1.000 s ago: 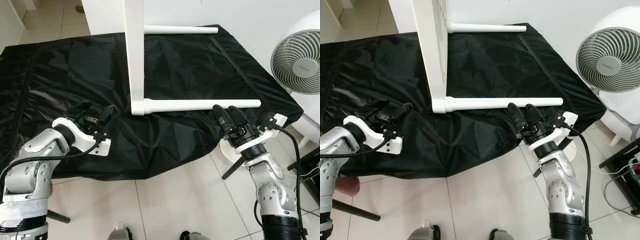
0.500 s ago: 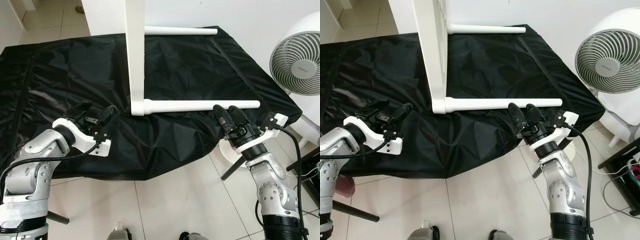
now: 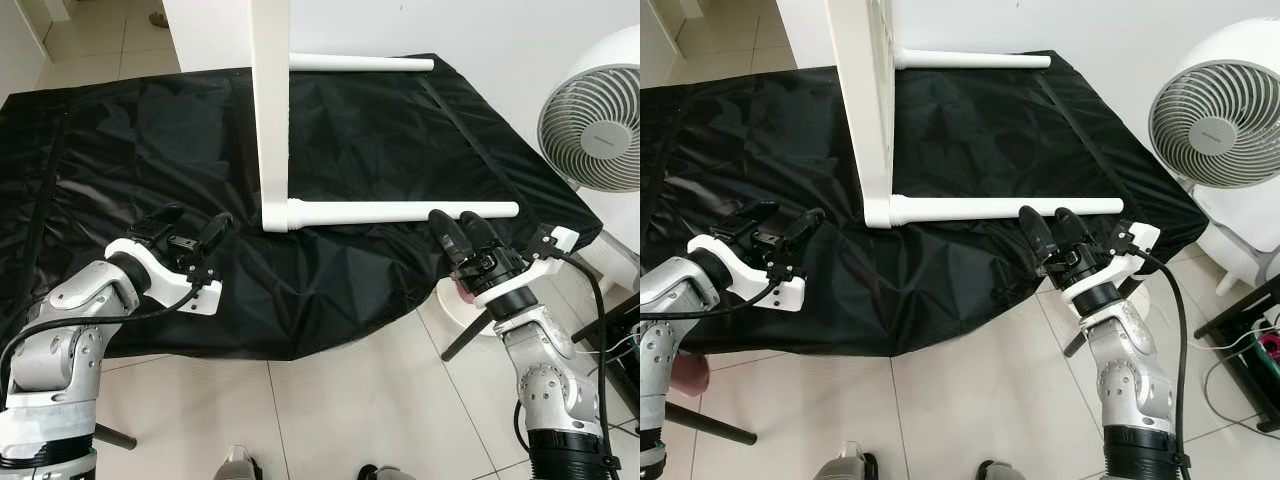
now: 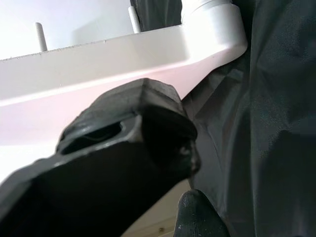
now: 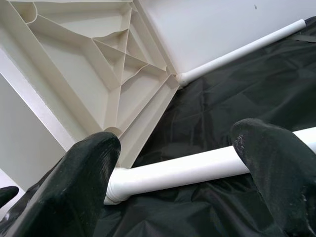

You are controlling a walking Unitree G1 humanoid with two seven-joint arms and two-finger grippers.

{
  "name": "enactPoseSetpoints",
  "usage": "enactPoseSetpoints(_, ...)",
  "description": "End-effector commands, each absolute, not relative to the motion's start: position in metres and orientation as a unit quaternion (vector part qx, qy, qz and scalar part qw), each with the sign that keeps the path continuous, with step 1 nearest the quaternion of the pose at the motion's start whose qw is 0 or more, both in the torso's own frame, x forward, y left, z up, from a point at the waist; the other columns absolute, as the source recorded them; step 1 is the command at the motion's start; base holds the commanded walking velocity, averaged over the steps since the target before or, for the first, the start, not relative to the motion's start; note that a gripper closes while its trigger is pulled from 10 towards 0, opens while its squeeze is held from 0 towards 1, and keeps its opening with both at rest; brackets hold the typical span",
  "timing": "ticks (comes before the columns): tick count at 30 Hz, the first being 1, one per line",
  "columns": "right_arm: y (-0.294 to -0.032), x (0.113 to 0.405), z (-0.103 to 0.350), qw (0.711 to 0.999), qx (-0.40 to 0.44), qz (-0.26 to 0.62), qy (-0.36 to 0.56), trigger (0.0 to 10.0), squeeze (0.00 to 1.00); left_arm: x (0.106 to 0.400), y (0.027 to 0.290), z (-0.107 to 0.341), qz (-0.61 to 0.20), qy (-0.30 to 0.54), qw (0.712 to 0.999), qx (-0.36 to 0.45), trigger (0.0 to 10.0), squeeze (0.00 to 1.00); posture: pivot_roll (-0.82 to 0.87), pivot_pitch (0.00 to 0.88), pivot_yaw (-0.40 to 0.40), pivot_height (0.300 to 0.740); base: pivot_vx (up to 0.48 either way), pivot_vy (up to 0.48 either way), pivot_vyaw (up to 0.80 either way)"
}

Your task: Building children table

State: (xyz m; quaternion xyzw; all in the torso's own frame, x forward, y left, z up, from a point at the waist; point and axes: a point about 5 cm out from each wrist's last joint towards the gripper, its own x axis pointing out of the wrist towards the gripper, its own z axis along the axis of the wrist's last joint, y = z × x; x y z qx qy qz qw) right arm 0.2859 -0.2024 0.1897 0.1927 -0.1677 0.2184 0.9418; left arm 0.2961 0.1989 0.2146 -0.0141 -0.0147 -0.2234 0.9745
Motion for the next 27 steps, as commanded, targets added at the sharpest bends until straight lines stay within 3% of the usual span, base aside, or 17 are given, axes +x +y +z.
enactPoseSetpoints(1, -0.205, 0.2855, 0.1871, 0.944, 0.191, 0.216, -0.162, 10.0, 0.0, 0.2939, 0.2002, 0.2113, -0.21, -0.012, 0.977, -0.018, 10.0, 0.0, 0.11, 0.128, -0.011, 0.74, 0.0, 0.0, 0.0)
enactPoseSetpoints(27, -0.2085, 0.2855, 0.1875, 0.946, 0.188, 0.211, -0.161, 10.0, 0.0, 0.2943, 0.2032, 0.2073, -0.194, -0.011, 0.981, -0.02, 10.0, 0.0, 0.11, 0.14, -0.016, 0.74, 0.0, 0.0, 0.0)
